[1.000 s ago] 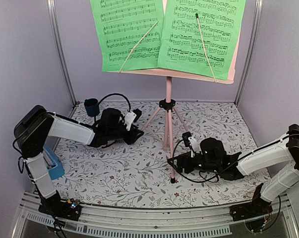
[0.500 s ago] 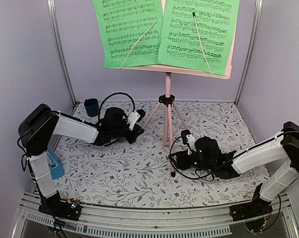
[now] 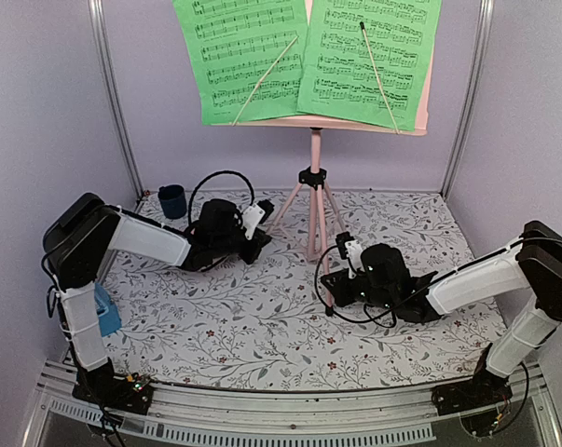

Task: Set up the instrument practice props

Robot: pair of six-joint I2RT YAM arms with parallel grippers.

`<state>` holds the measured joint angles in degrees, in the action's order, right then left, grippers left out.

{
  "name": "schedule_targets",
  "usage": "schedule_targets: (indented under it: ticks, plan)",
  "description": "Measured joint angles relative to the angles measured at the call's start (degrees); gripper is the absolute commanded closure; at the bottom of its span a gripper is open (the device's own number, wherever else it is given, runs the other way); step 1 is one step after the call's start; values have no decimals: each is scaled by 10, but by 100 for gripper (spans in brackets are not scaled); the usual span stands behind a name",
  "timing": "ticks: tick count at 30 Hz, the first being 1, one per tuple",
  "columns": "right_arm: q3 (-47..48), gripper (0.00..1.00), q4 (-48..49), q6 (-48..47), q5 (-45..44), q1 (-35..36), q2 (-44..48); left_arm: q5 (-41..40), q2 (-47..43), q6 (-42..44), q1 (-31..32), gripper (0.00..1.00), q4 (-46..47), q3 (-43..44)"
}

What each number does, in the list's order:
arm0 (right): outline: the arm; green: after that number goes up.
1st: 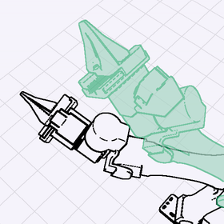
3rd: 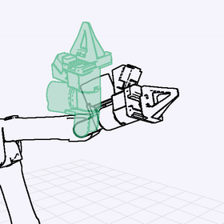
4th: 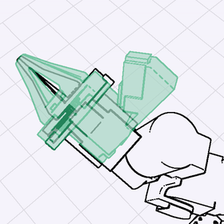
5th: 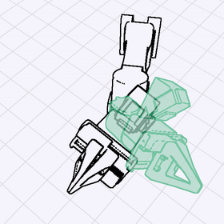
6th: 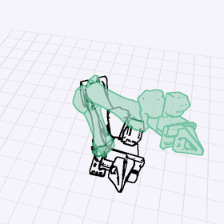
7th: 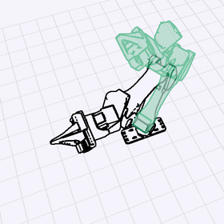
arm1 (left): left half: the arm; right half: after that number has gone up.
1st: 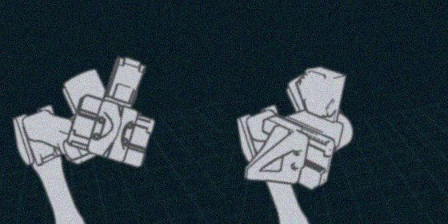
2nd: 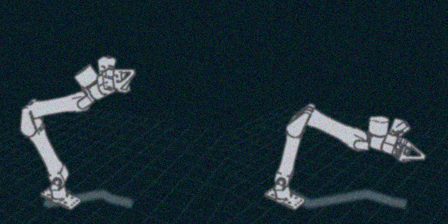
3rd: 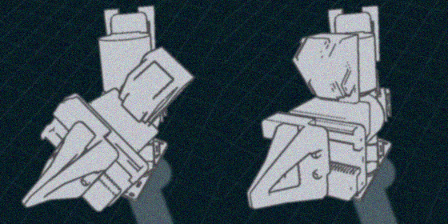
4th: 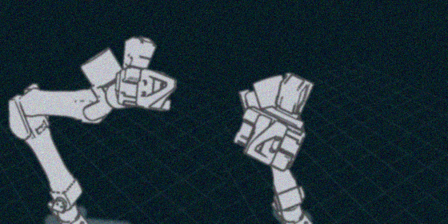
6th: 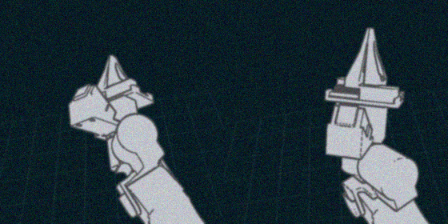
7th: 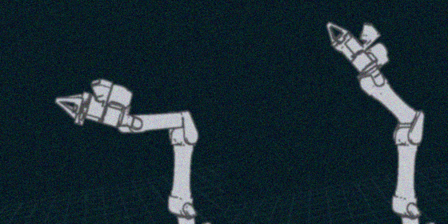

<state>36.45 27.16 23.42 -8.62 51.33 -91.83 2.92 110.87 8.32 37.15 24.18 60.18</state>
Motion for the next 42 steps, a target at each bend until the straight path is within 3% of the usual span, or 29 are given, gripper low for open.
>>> schedule_targets:
  ticks: [20,33,37,40,42]
  plan:
    - [139,100,20,-122,43,-129,-117,-25,129,2,-50,100,-57,198]
    - [116,100,45,-133,61,-133,-124,-19,123,17,-48,100,-15,165]
    - [103,95,57,-134,64,-133,-124,-23,115,22,-41,91,-13,153]
    - [96,84,70,-134,65,-133,-123,-28,109,19,-38,72,-11,145]
    - [92,70,71,-131,65,-133,-121,-30,106,3,-37,59,-15,142]
